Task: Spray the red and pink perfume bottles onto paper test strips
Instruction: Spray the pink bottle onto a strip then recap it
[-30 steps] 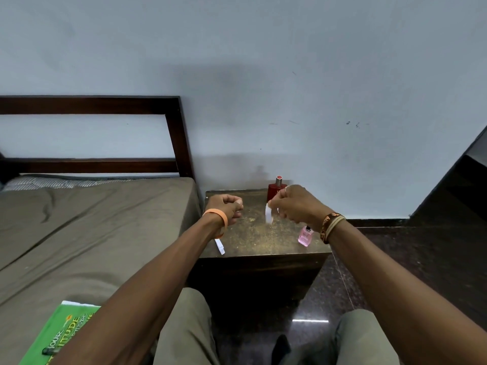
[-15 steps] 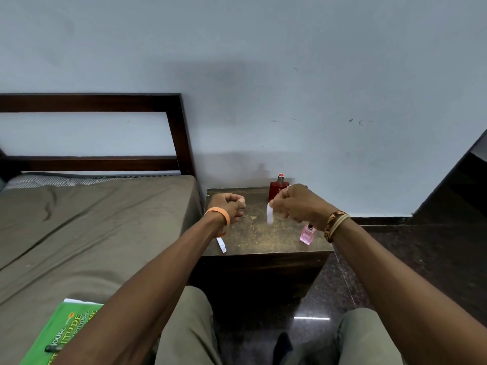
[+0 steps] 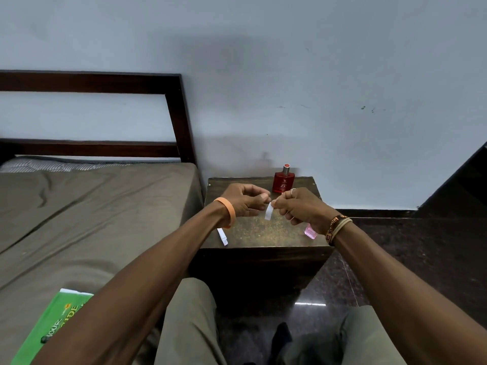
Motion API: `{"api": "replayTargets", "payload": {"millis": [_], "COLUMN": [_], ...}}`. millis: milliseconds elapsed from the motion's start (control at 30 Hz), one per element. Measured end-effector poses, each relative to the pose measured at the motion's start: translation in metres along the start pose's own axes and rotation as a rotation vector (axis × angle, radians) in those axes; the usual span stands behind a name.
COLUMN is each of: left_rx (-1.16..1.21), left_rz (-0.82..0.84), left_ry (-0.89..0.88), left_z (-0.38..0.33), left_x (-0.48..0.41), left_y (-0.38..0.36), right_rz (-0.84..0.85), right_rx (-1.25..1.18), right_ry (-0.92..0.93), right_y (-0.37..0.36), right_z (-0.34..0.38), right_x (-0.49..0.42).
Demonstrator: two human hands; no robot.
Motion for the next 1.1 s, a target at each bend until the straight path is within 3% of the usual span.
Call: {"api": "replayTargets", "payload": {"millis": [433, 733, 867, 1100], "left_rx": [-0.065, 0.004, 0.119, 0.297], "left_rz": [-0.004, -0.171, -0.244, -0.337], "left_ry": [0.029, 0.015, 0.095, 0.192], "left_z": [0.017, 0.036, 0.044, 0.049], "left_x": [-0.026, -0.039, -0.044, -0.059], "left_y": [0.002, 0.02, 0.023, 0.022], "right_rz": [0.026, -0.001, -0.059, 0.04], "right_rx": [-0.077, -0.348, -0.316, -0.391], "right_ry": [-0.113, -0.273, -0.295, -0.32], "right_y": [-0.007, -0.028, -0.034, -0.053], "right_z": [-0.024, -0.055, -0.063, -0.077], "right_x": [-0.037, -0.063, -0.069, -0.082]}}
Point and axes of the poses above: each hand's wrist, its own x-axis away from the middle knuckle, its own y-axis out of the back of the hand, z = x × y, the point moved 5 cm from there along -x, towards the middle knuckle, and after that the axes turned 1 degree about -x, right-handed, at the moved point
